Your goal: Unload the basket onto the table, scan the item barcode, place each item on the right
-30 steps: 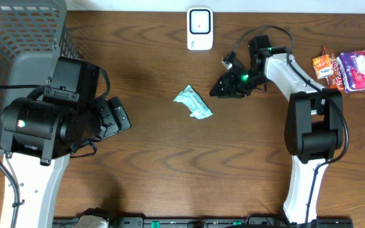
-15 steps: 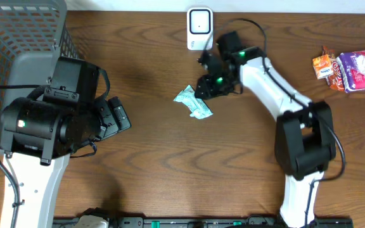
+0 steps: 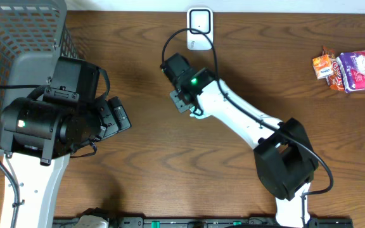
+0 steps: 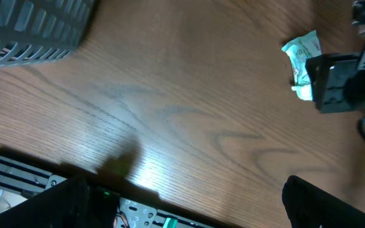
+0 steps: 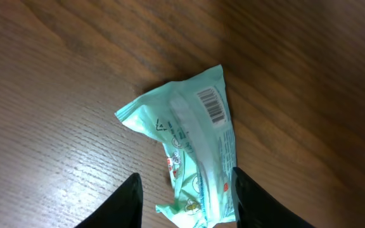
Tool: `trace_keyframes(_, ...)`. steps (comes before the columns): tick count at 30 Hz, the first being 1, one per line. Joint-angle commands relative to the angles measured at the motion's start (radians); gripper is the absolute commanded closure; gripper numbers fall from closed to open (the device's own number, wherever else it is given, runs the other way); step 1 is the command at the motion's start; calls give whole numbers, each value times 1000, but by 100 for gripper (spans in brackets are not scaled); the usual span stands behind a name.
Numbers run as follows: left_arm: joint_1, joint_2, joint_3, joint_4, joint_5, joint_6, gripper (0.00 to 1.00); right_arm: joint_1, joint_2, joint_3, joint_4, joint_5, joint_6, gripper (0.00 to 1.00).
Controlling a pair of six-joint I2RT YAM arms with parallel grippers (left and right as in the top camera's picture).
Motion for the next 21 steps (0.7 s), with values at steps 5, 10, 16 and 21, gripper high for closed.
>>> trace_keyframes(5, 4, 3, 1, -2, -12, -6, 2, 35, 2, -114, 97, 86, 69, 74)
trace_keyframes(10, 4, 3, 1, -2, -12, -6, 2, 32, 3, -207, 177, 103, 54, 75)
trace_keyframes(16, 4, 3, 1, -2, -12, -5, 2, 19, 3, -215, 192, 129, 55, 74)
trace_keyframes(21, 4, 3, 1, -2, -12, -6, 2, -19, 3, -215, 209, 143, 55, 71)
